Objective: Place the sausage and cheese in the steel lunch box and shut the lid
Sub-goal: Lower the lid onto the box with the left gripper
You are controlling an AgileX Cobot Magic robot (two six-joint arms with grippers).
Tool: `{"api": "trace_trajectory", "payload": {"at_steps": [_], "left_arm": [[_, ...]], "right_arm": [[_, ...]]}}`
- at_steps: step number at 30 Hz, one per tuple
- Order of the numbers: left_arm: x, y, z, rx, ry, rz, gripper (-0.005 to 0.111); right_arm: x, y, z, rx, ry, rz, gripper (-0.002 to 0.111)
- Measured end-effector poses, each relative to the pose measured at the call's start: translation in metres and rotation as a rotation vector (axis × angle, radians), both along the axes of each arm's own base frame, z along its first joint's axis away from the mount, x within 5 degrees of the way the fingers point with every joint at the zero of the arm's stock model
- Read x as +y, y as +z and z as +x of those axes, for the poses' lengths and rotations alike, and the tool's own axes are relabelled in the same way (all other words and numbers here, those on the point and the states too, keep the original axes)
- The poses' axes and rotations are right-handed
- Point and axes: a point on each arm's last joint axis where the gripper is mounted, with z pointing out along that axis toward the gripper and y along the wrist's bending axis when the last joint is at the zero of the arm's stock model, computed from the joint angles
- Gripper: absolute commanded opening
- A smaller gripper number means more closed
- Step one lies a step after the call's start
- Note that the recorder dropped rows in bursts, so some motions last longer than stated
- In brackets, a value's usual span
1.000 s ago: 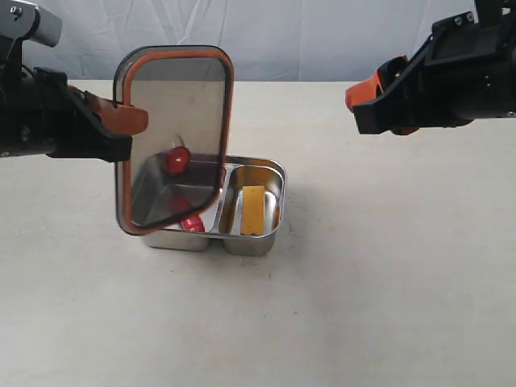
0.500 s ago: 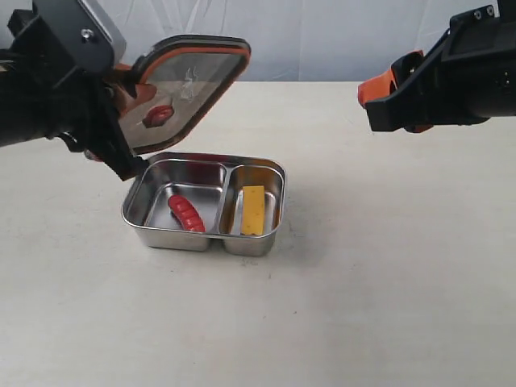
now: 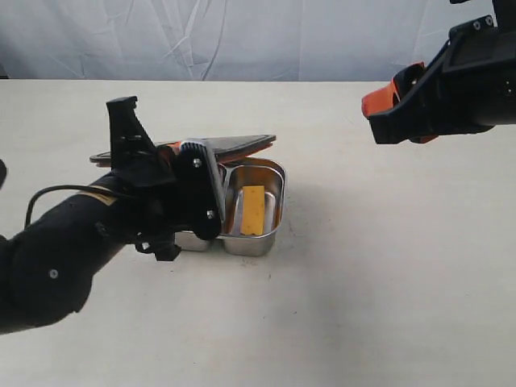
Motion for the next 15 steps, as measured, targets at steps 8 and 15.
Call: {"api": "trace_trajectory", "payload": {"at_steps": [8,15], "left_arm": [[-0.011,-0.025,-0.001,-0.065,0.038,0.108,0.000],[-0.013,-0.046,0.002,-0.070,0.061,0.182,0.000]], "right_arm": [[-0.001,0.000,0.000,-0.002,0.001,-0.009,0.046],[-0.001,0.000,0.000,-0.003,0.001,-0.012,0.046]]}}
